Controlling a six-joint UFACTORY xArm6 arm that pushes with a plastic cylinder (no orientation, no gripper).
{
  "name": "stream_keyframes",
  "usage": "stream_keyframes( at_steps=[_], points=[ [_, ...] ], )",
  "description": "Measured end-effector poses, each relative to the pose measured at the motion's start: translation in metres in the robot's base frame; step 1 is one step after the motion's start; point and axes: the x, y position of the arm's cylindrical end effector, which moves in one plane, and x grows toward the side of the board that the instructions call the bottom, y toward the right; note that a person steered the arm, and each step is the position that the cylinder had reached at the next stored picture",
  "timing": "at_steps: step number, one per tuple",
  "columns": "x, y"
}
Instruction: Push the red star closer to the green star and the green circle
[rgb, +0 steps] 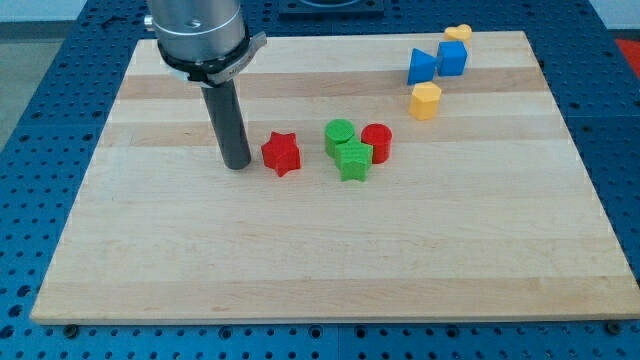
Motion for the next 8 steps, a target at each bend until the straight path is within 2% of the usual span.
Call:
stream_keyframes(
  at_steps=[4,5,8],
  points=[
    [-0.008,-0.009],
    [-0.018,0.003],
    [-0.008,0.046]
  ],
)
